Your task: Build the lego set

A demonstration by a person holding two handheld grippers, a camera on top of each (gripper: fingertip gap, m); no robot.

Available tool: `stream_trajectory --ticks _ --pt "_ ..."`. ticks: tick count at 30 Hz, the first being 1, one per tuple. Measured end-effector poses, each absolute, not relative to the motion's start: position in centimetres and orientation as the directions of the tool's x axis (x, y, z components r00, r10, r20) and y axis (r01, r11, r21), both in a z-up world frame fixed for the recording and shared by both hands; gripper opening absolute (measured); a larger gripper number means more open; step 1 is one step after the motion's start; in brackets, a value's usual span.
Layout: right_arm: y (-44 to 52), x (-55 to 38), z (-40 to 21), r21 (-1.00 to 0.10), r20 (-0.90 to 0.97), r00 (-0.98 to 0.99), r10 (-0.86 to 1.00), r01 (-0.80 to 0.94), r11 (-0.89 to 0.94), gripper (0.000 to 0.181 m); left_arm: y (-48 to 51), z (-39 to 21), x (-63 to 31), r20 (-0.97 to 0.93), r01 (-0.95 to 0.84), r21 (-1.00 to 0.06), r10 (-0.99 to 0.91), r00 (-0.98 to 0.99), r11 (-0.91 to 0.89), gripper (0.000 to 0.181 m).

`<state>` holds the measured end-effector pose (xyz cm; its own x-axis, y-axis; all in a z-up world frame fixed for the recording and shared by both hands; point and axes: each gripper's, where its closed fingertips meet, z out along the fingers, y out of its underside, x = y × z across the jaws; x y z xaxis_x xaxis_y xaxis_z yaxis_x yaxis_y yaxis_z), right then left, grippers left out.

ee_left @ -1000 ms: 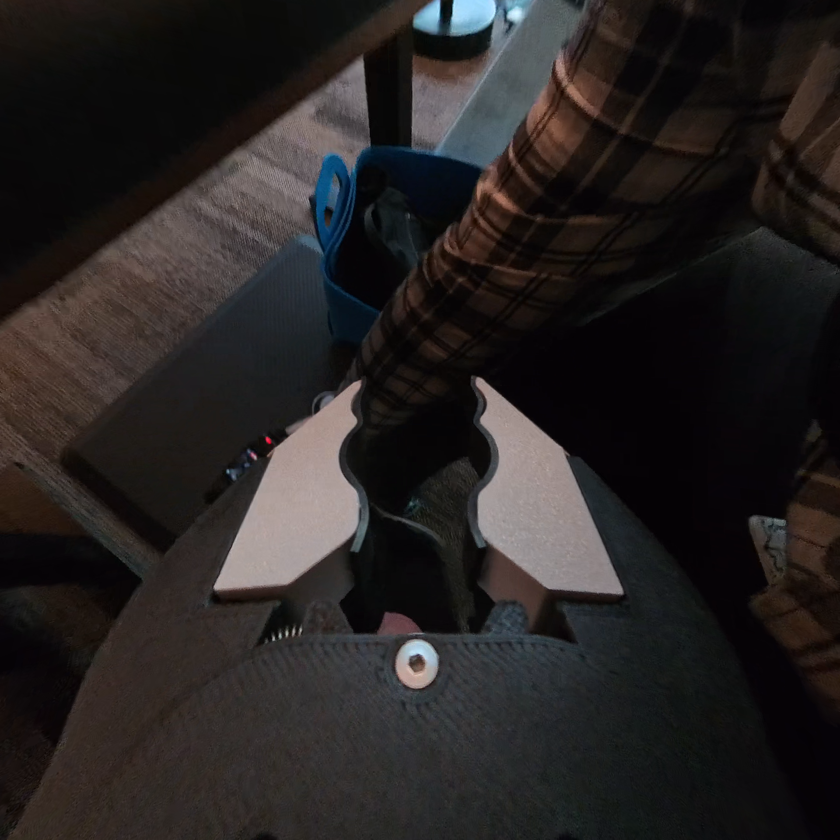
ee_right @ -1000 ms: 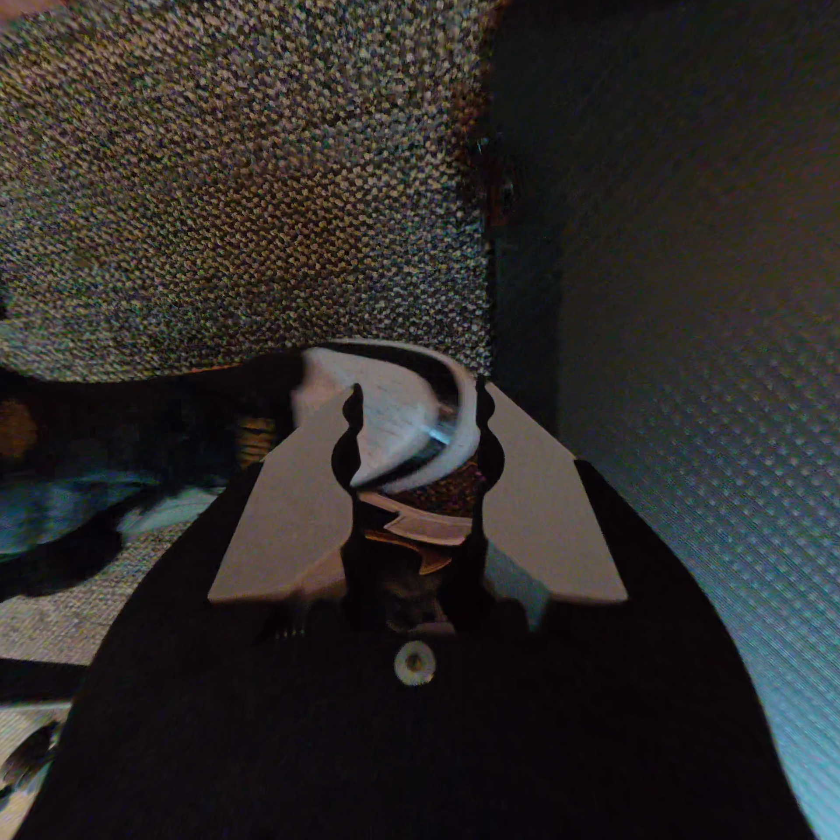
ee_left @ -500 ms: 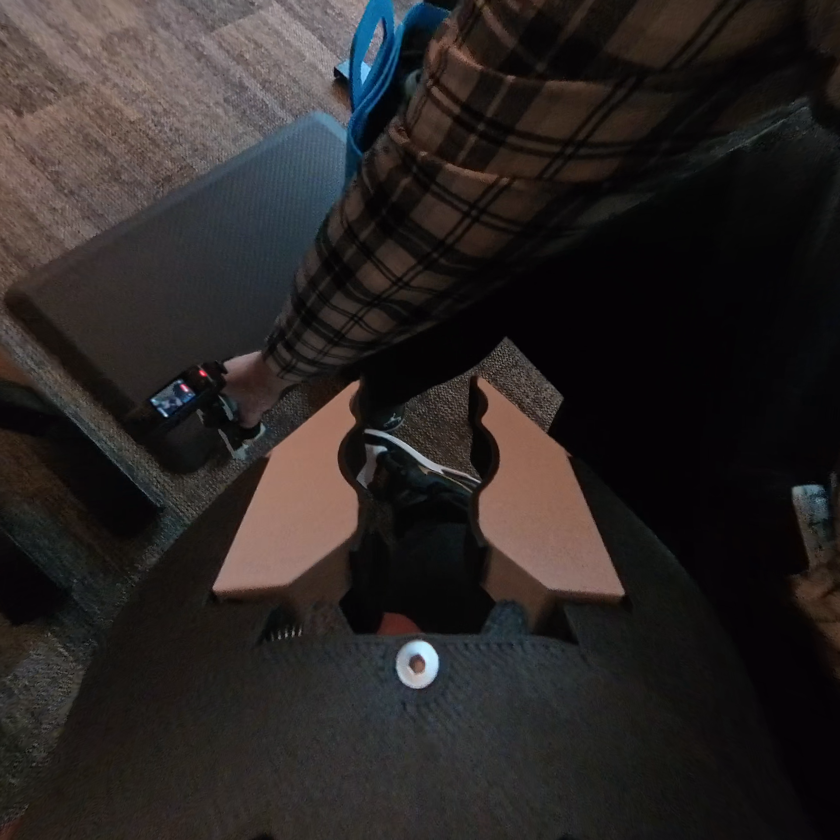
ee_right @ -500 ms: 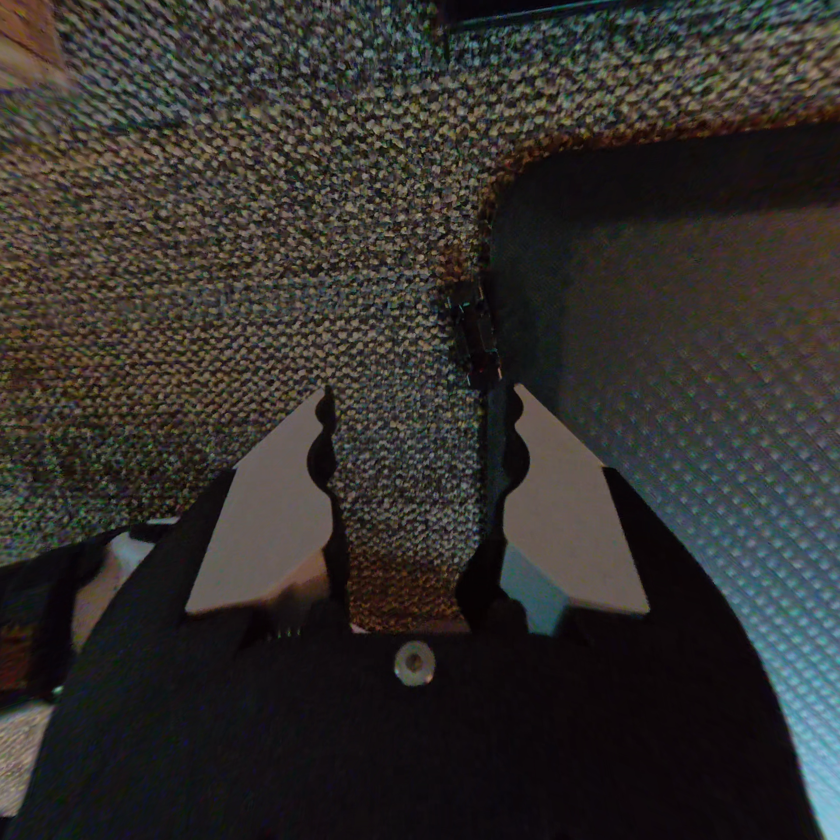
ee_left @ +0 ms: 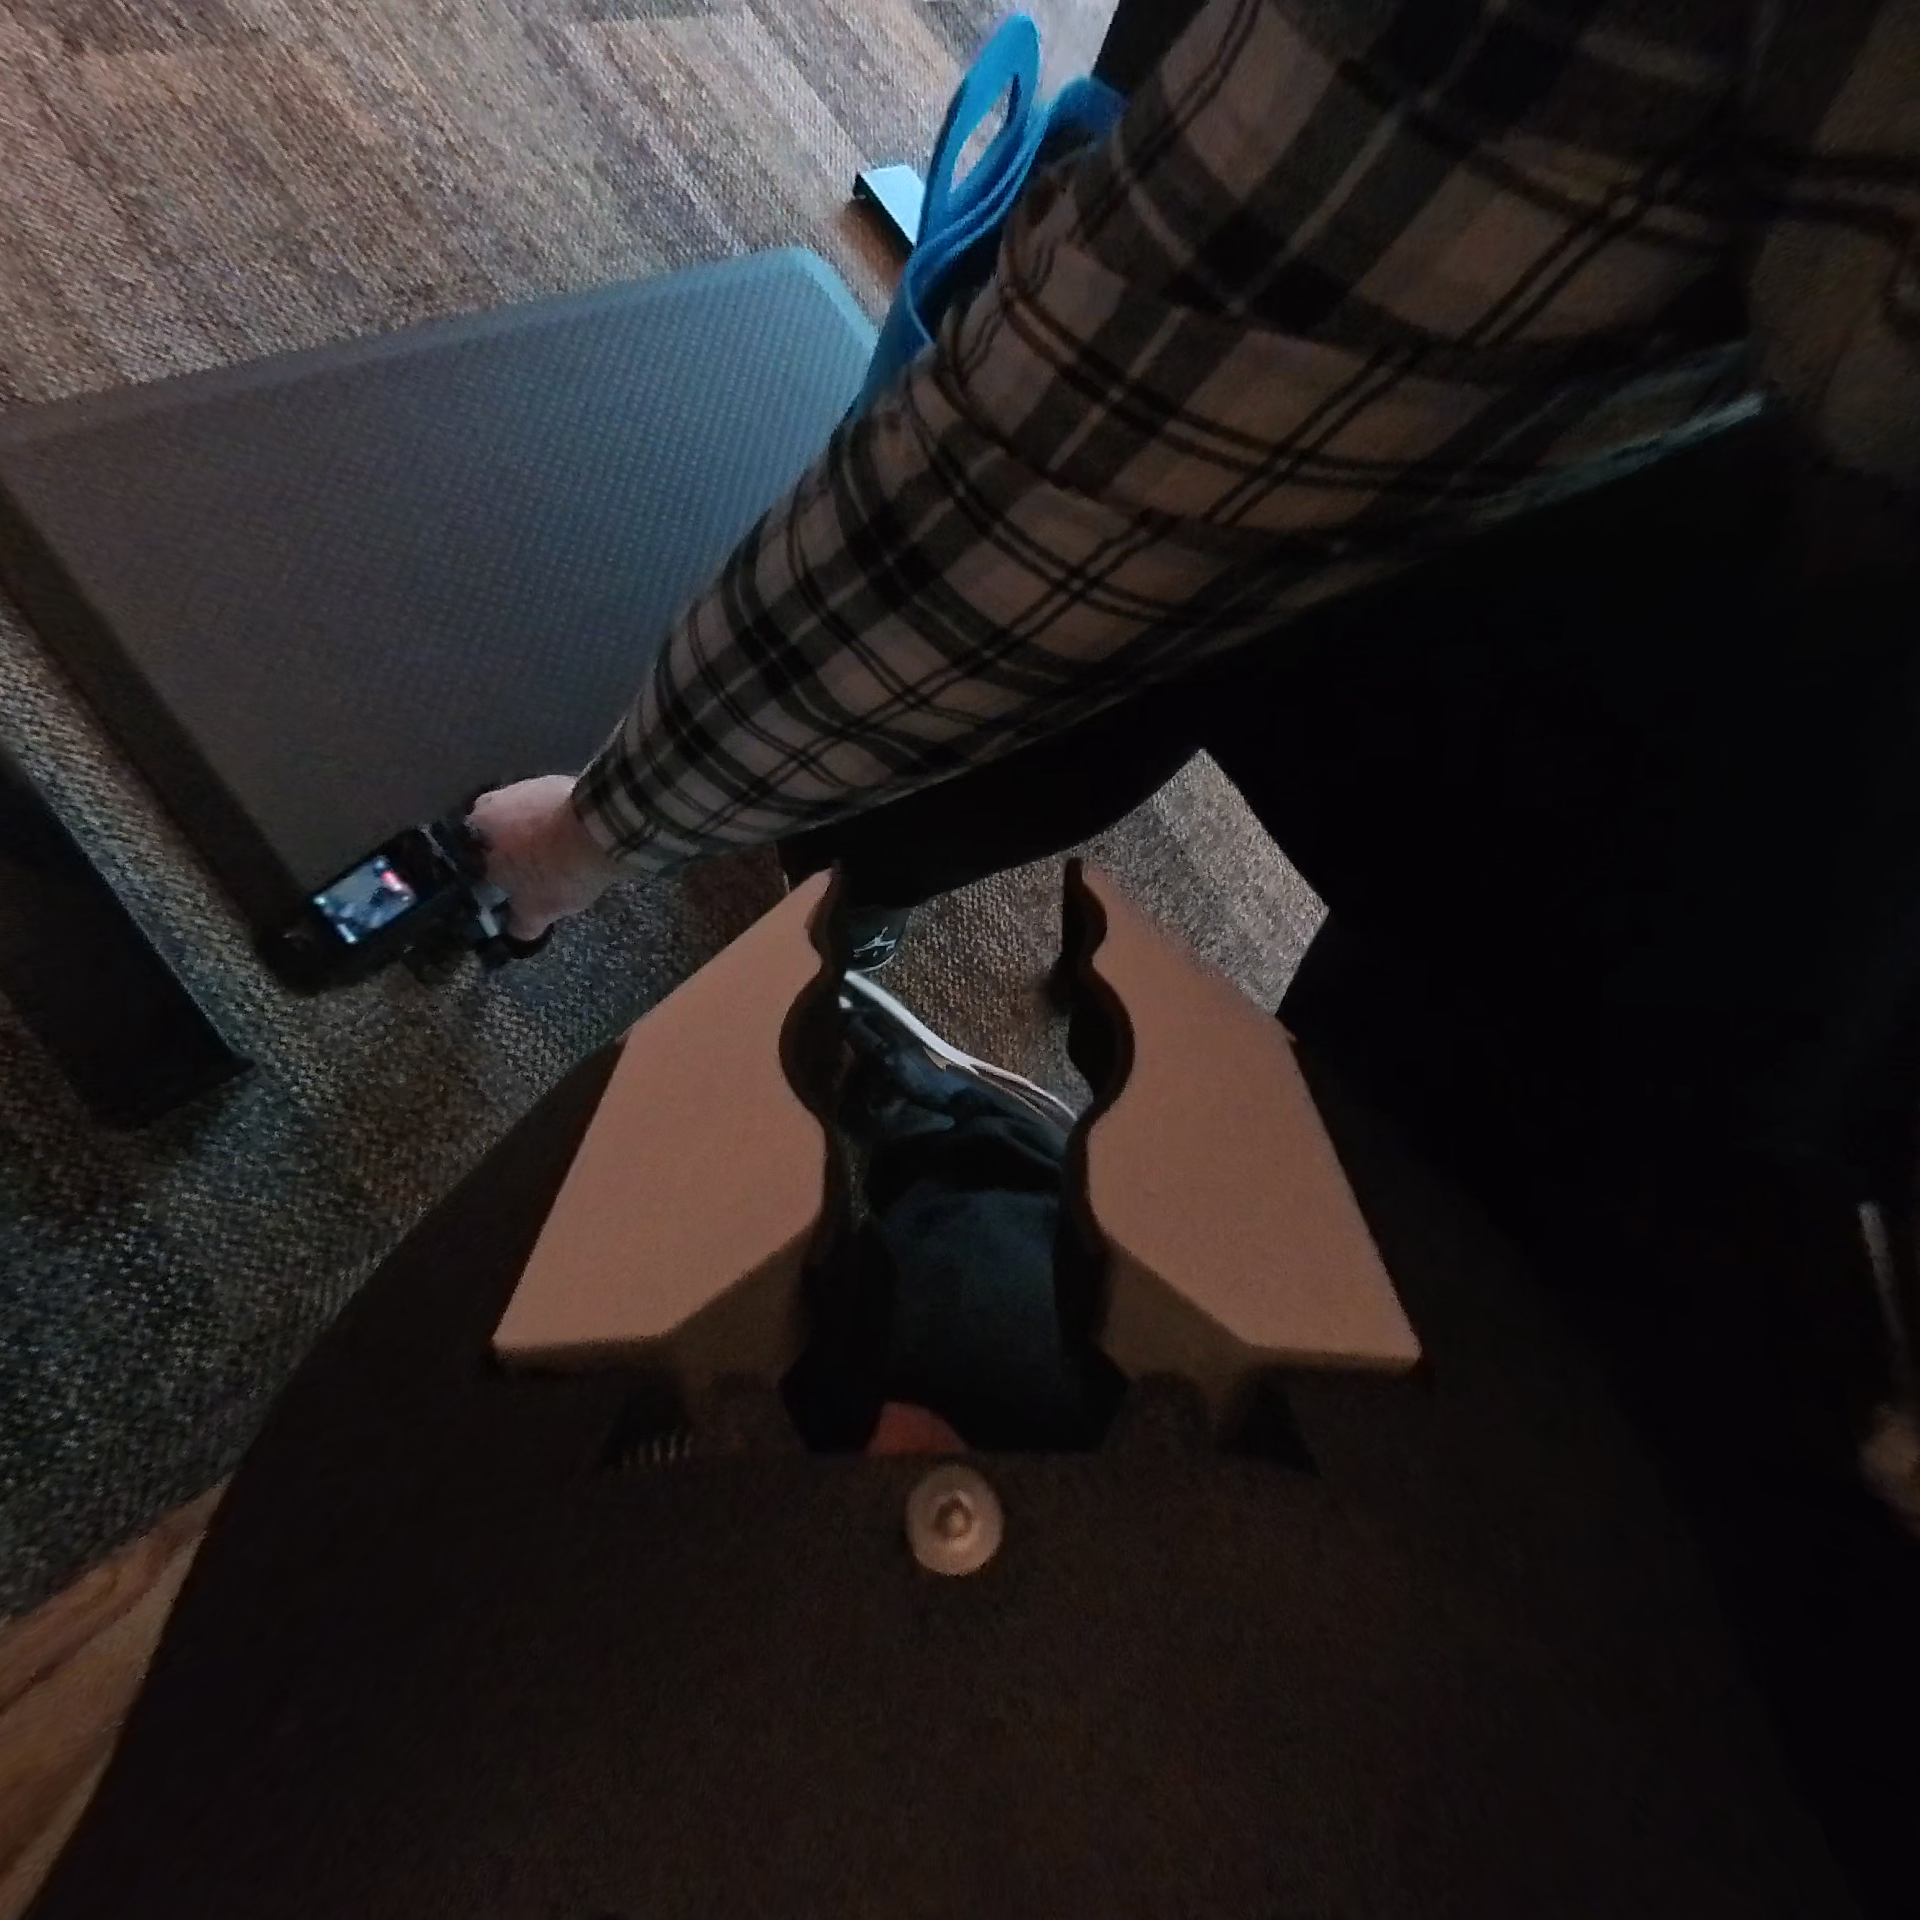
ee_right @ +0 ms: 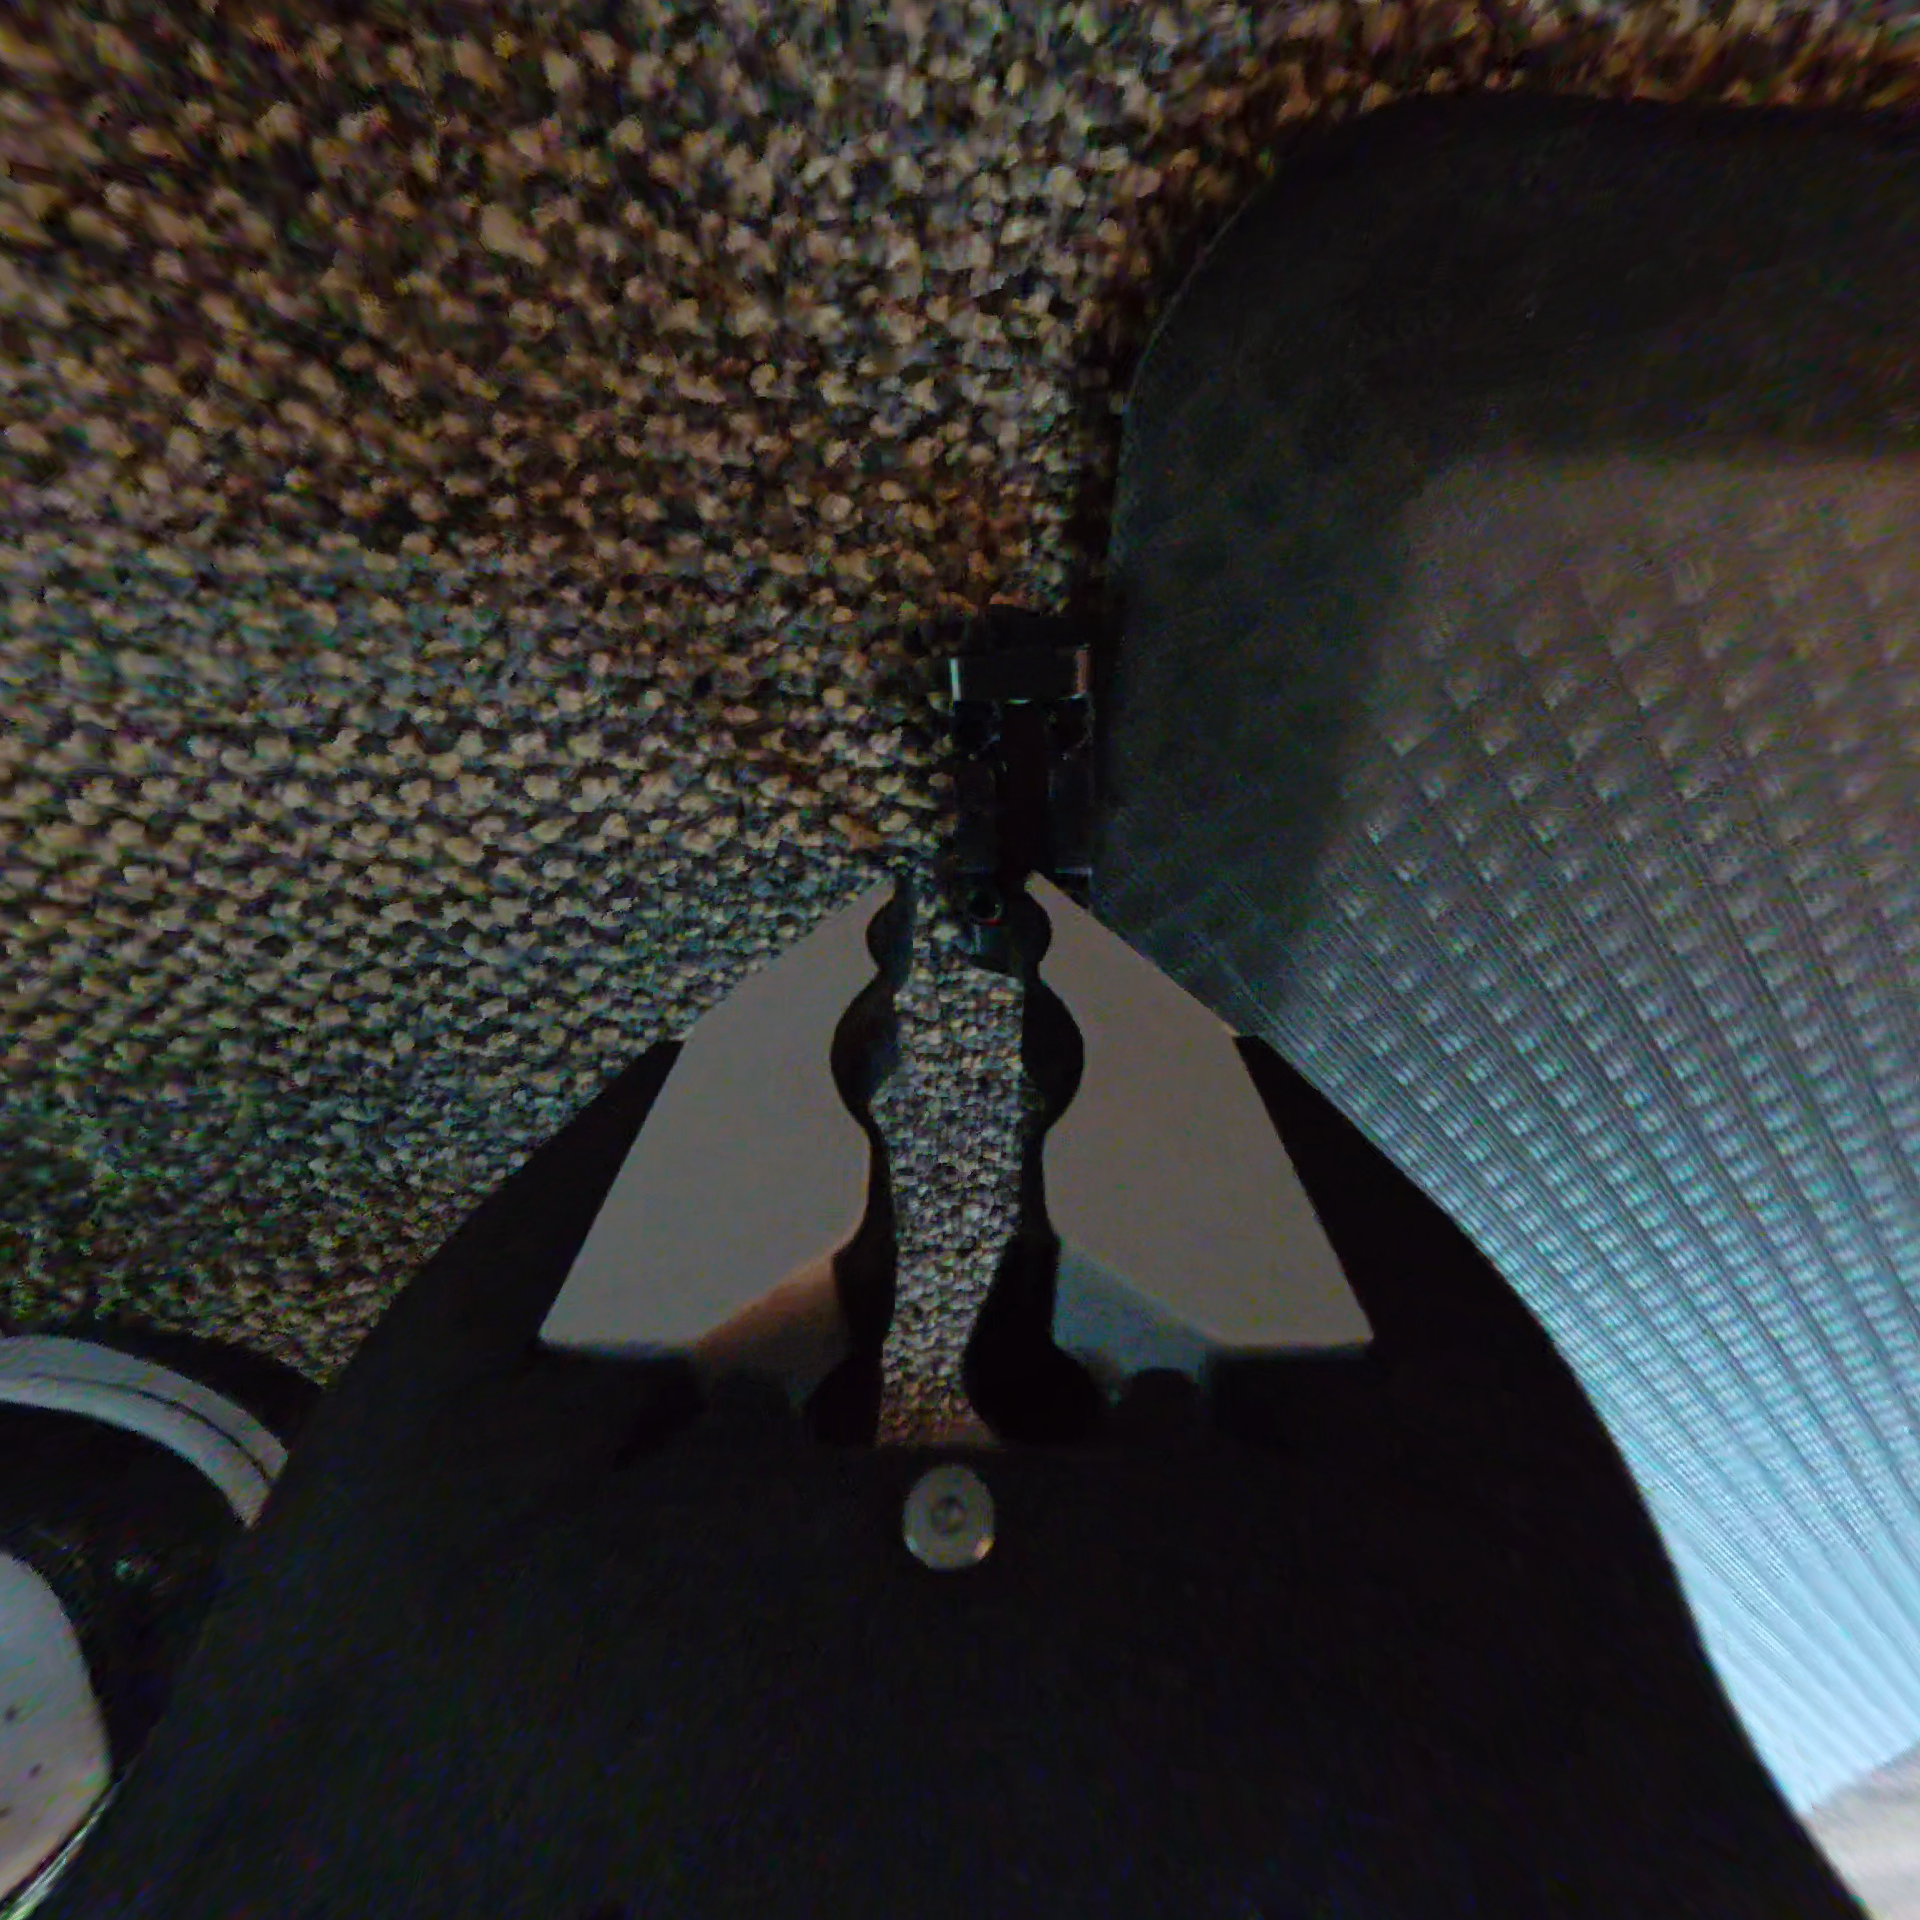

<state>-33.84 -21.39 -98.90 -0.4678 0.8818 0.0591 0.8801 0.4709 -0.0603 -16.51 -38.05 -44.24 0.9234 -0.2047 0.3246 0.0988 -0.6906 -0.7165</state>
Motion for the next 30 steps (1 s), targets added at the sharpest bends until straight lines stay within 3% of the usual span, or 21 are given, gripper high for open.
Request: stream_trajectory --ticks 2,6,11,19,24,27,30 --pt "-21.0 -34.1 -98.9 -0.059 0.063 -0.475 0.877 0.876 0.479 0.006 -37.6 -43.7 -16.4 0.330 0.104 -0.729 -0.213 0.920 -0.677 0.039" --pt "-21.1 -33.9 -99.0 -0.042 0.028 -0.523 0.852 0.851 0.524 0.005 -36.7 -43.0 -16.3 0.319 0.097 -0.748 -0.228 0.920 -0.656 0.039" --pt "-22.3 -32.9 -98.8 -0.042 -0.067 -0.459 0.886 0.888 0.457 0.005 -36.9 -43.5 -16.1 0.308 0.081 -0.740 -0.229 0.923 -0.668 0.039" --pt "-26.8 -31.4 -90.9 -0.231 -0.331 -0.300 0.894 0.945 0.232 0.005 -37.0 -45.4 -16.3 0.256 0.007 -0.717 -0.254 0.933 -0.697 0.040" --pt "-28.8 -26.7 -82.4 -0.213 -0.236 -0.507 0.829 0.859 0.465 0.005 -37.0 -43.8 -14.7 0.280 -0.039 -0.737 -0.358 0.891 -0.675 0.040" --pt "-31.2 -22.8 -76.5 -0.198 -0.170 -0.683 0.710 0.730 0.655 0.005 -36.9 -38.1 -10.1 0.296 -0.074 -0.836 -0.560 0.774 -0.544 0.034" --pt "-34.0 -19.9 -69.1 -0.246 -0.130 -0.764 0.632 0.643 0.726 0.005 -36.6 -32.8 -7.1 0.223 -0.130 -0.895 -0.680 0.699 -0.427 0.032"
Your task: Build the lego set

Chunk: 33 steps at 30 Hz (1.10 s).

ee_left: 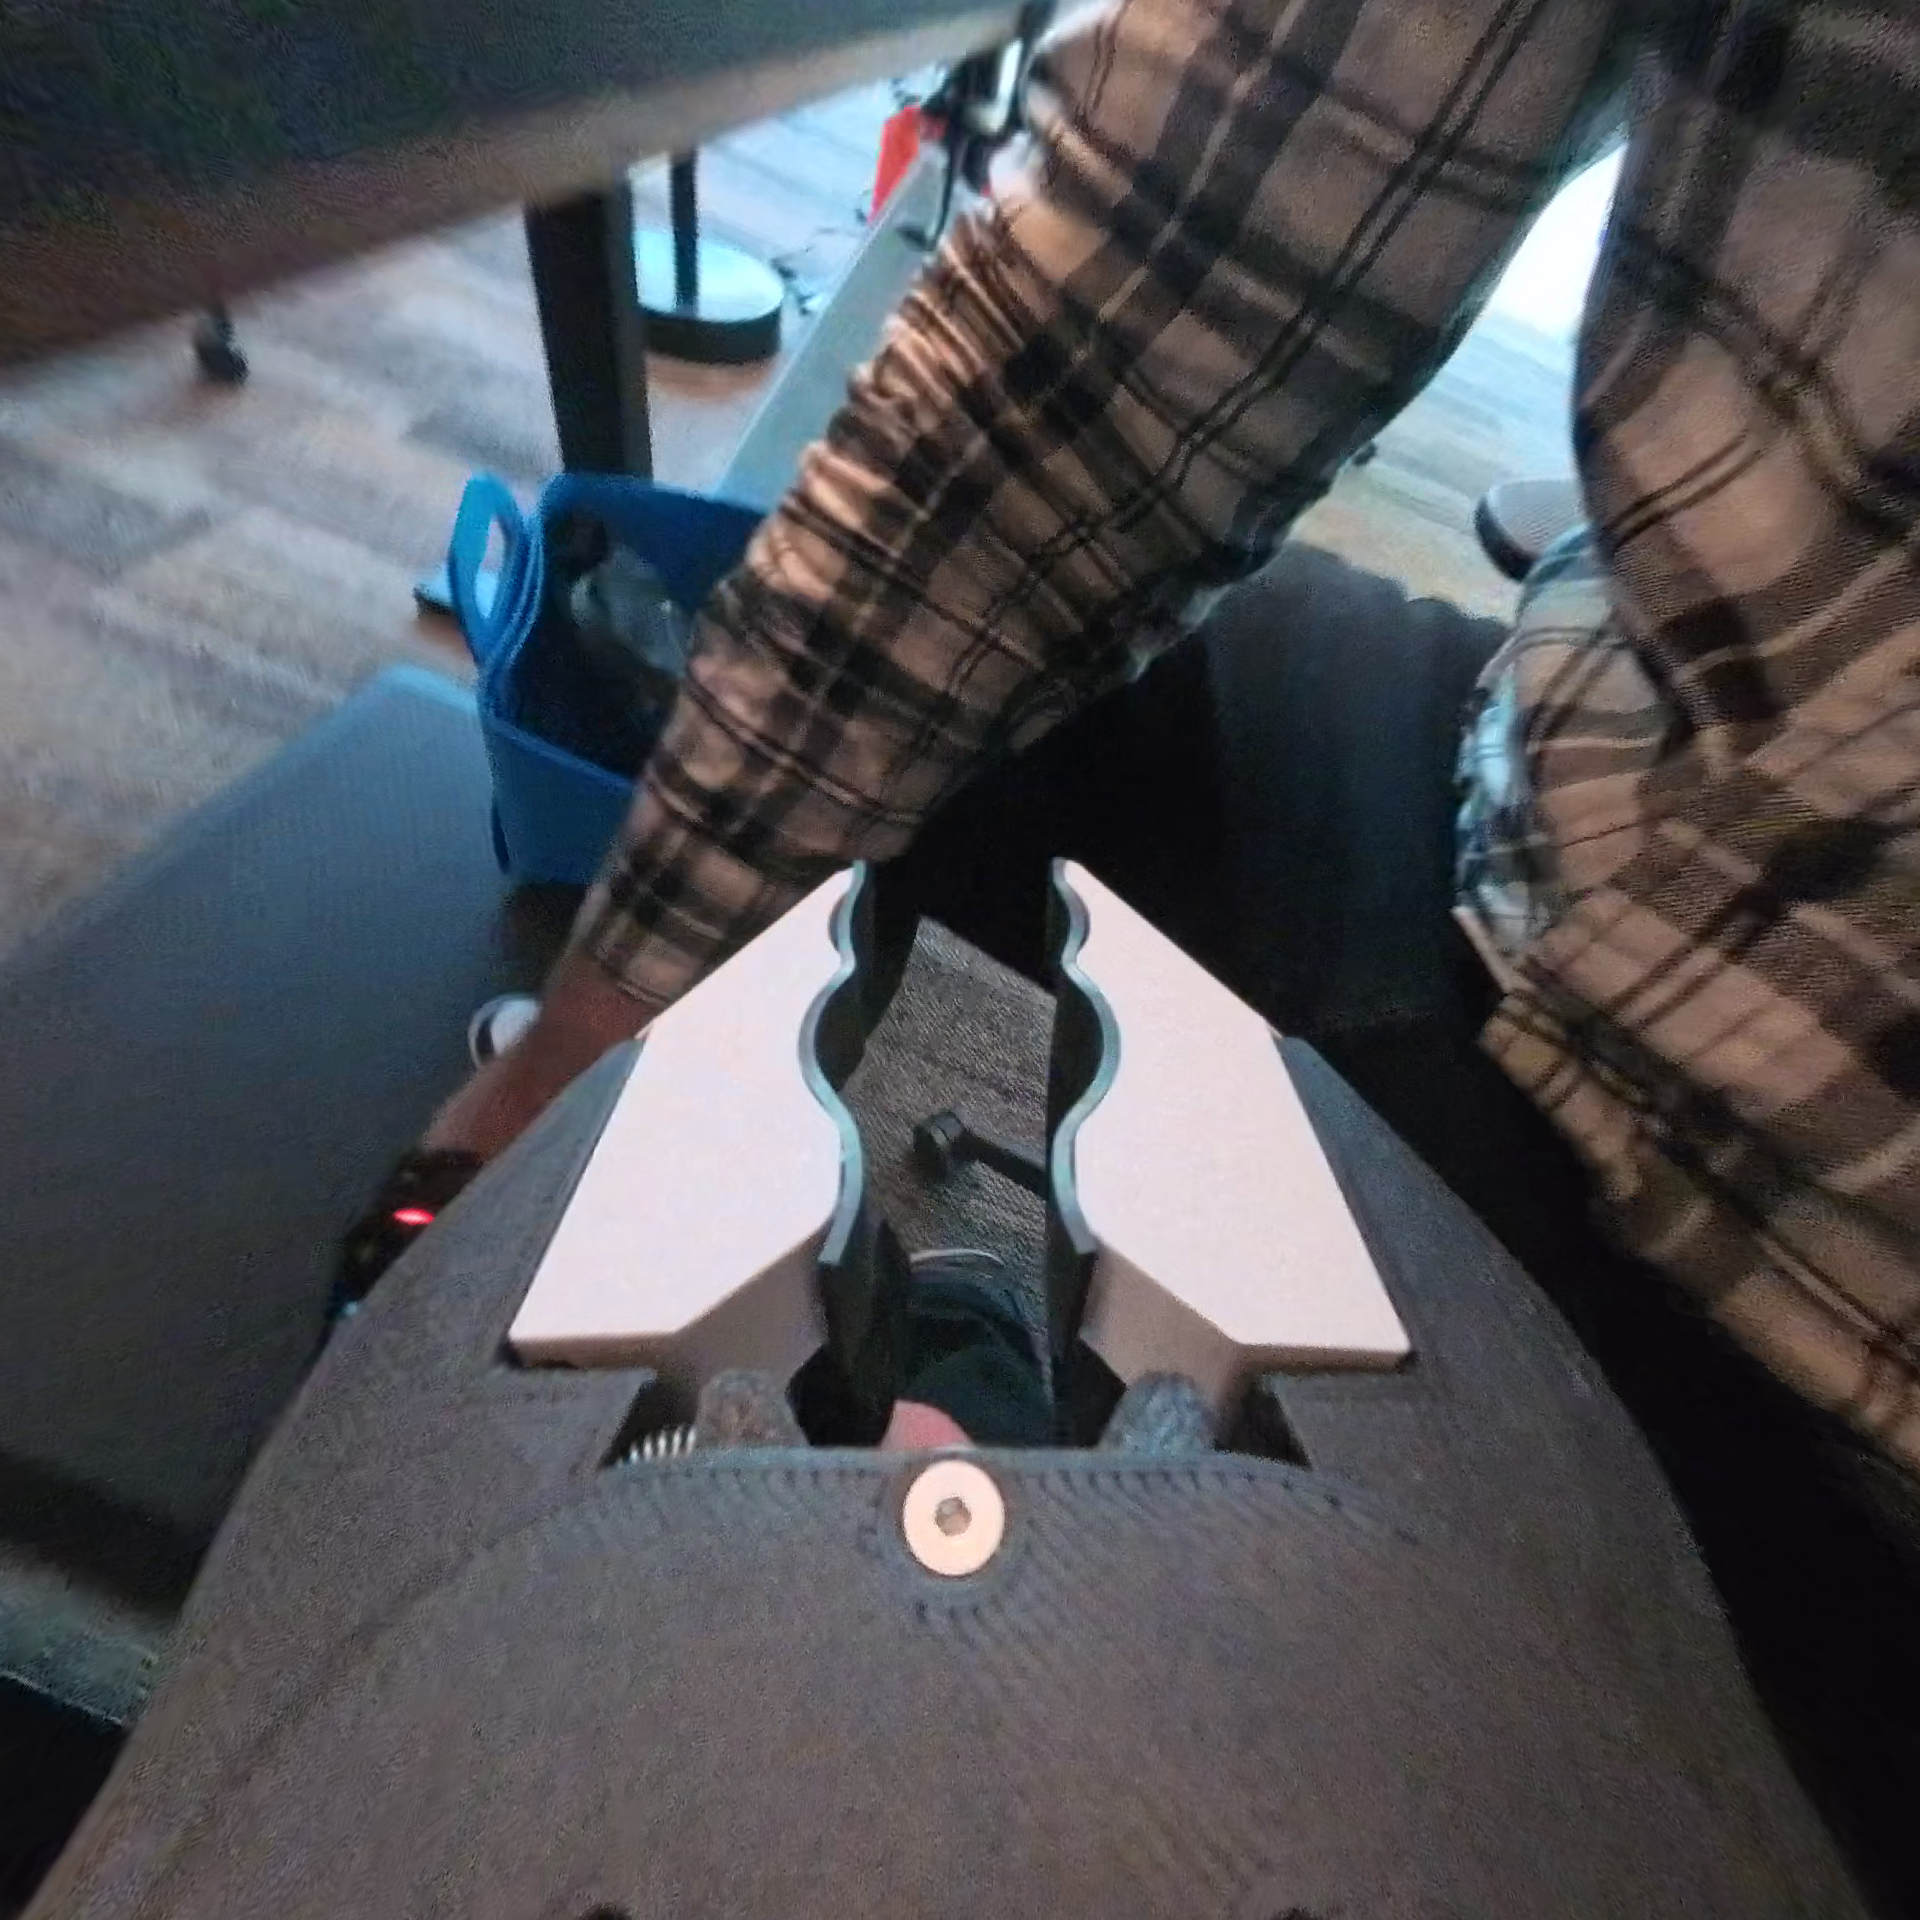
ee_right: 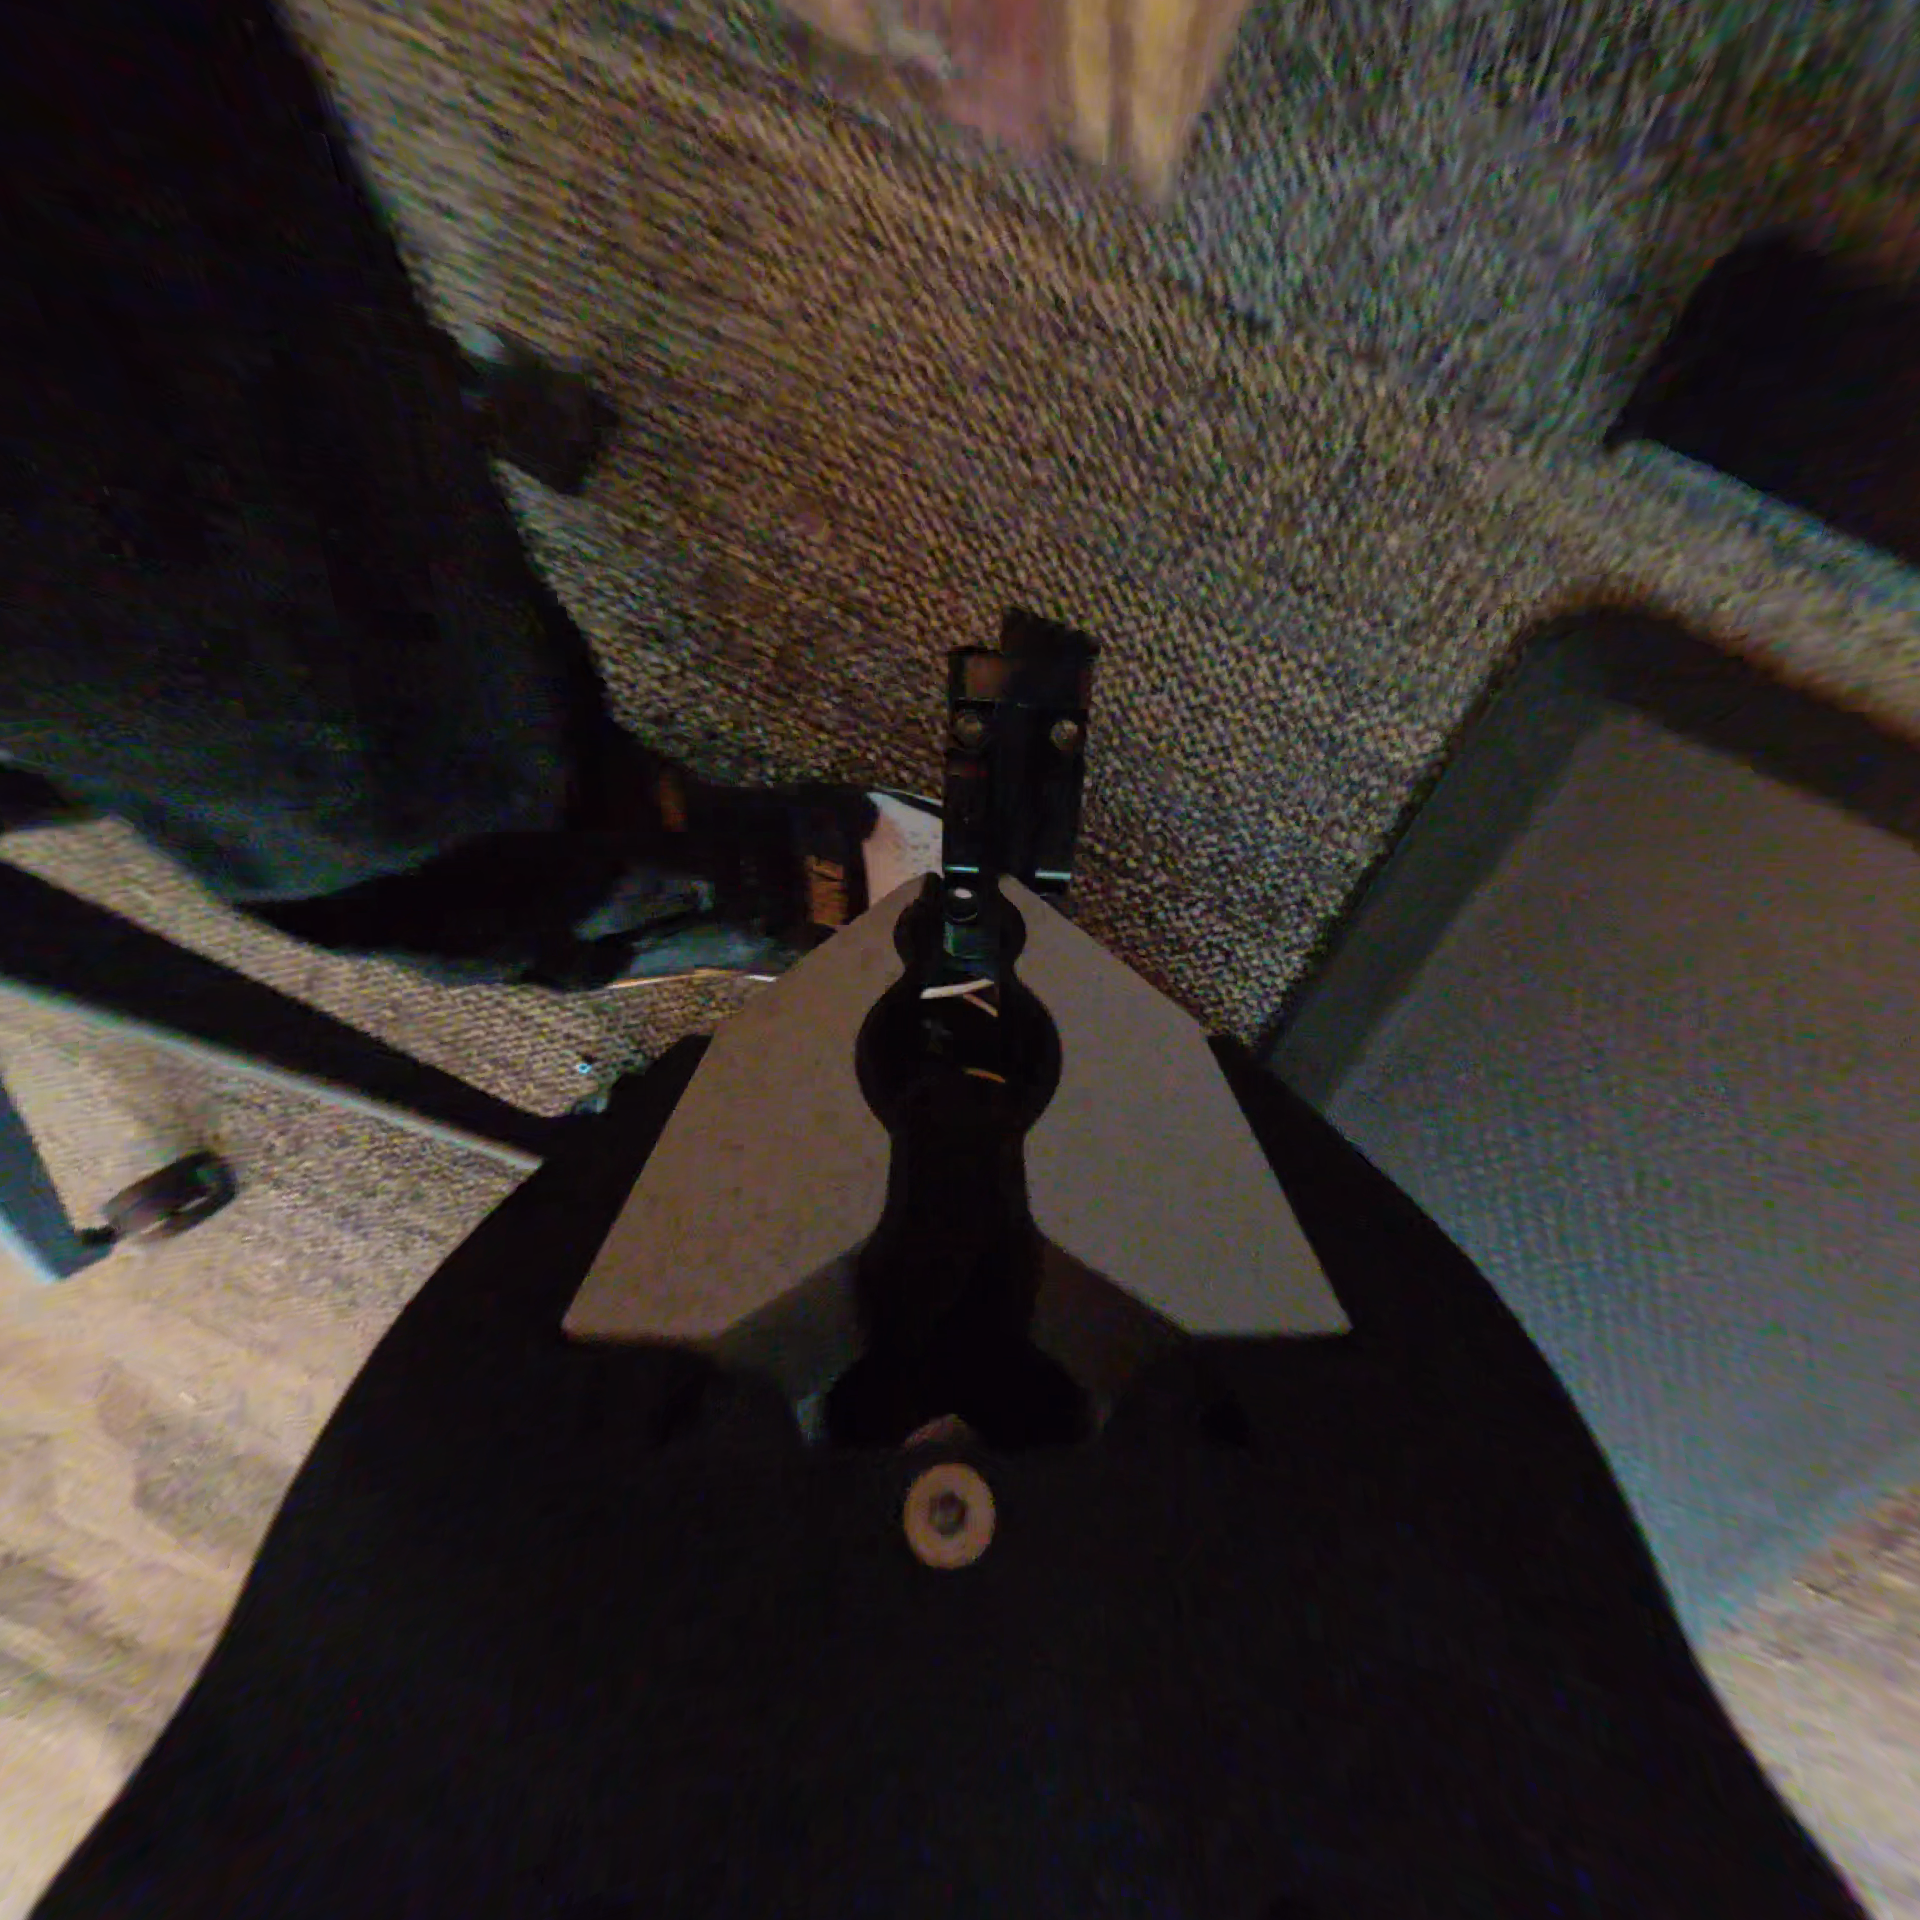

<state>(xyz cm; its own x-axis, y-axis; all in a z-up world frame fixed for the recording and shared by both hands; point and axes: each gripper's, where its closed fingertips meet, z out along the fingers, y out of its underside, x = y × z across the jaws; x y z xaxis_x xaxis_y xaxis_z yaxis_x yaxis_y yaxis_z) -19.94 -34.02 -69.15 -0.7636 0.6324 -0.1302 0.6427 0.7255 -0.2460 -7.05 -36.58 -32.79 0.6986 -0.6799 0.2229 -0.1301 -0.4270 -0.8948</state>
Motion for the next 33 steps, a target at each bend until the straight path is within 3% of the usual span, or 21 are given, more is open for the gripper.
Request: stream_trajectory --ticks 5,10,16,19,24,33 --pt "-36.1 -16.3 -55.1 -0.391 -0.044 -0.765 0.643 0.606 0.693 0.005 -35.9 -21.6 -6.3 -0.028 -0.218 -0.959 -0.704 0.710 -0.182 0.037" --pt "-36.7 -9.6 -41.5 -0.580 -0.014 -0.730 0.683 0.562 0.590 0.005 -34.1 -10.8 -9.6 -0.207 -0.200 -0.977 -0.503 0.839 0.069 0.040" --pt "-29.9 -6.3 -24.2 -0.787 0.062 -0.651 0.757 0.434 0.438 0.005 -27.0 -7.8 -13.5 -0.223 -0.205 -0.975 -0.311 0.924 0.092 0.044" --pt "-21.9 -8.0 -18.3 -0.836 0.115 -0.569 0.814 0.387 0.388 0.005 -22.1 -7.0 -14.5 -0.260 -0.238 -0.965 -0.260 0.930 0.114 0.032" --pt "-10.3 -12.0 -13.8 -0.894 0.062 -0.477 0.877 0.364 0.261 0.005 -13.5 -7.8 -15.3 -0.246 -0.253 -0.967 -0.284 0.927 0.012 0.033" --pt "-3.1 -14.2 -15.5 -0.966 -0.134 -0.522 0.842 0.257 0.006 0.005 -2.9 -14.3 -13.7 -0.084 -0.195 -0.952 -0.408 0.909 -0.237 0.043"
